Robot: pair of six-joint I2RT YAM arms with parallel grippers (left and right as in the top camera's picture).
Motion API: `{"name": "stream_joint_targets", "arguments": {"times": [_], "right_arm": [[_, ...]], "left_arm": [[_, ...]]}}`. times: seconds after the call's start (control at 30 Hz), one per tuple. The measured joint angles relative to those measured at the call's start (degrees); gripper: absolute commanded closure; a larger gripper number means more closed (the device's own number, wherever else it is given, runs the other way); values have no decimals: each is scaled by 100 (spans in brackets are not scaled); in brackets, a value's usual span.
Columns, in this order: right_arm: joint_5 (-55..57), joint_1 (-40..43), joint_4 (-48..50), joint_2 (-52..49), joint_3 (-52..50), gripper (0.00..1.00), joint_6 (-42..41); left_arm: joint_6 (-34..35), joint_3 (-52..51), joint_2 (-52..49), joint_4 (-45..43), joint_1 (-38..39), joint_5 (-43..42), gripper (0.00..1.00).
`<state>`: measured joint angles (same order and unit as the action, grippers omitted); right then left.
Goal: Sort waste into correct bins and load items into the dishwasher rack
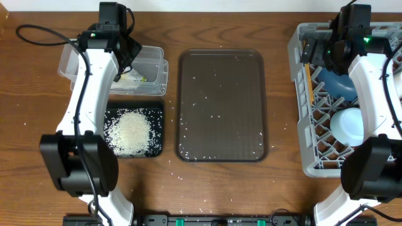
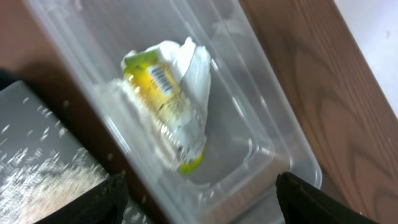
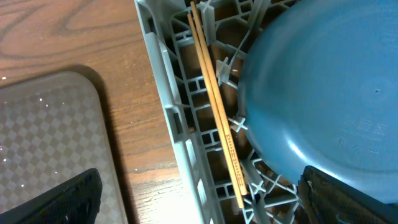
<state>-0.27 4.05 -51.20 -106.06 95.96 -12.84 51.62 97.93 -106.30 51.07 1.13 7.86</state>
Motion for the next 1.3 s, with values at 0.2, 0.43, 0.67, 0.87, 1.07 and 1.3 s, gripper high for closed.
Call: {"name": "stream_joint_targets", "arguments": {"times": [0.2, 0.43, 0.67, 0.87, 1.07, 1.3], "right_arm": [[2, 0, -2, 0, 0, 1, 0], [0, 2, 2, 0, 0, 1, 0], [0, 2, -2, 0, 0, 1, 2], [0, 0, -2, 0, 0, 1, 2], [0, 0, -2, 0, 0, 1, 2], [0, 0, -2, 0, 0, 1, 2]], "left_arm": [[-177, -17, 1257, 1154, 0, -92, 21], [-238, -20, 2841, 2522, 0, -109, 21], [-247, -940, 4299, 3119, 2, -109, 21], [-258, -1742, 5259, 4111, 0, -155, 10], [-256, -1773, 5587, 4120, 0, -153, 9], [-258, -1775, 5584, 4124, 0, -155, 9]]}}
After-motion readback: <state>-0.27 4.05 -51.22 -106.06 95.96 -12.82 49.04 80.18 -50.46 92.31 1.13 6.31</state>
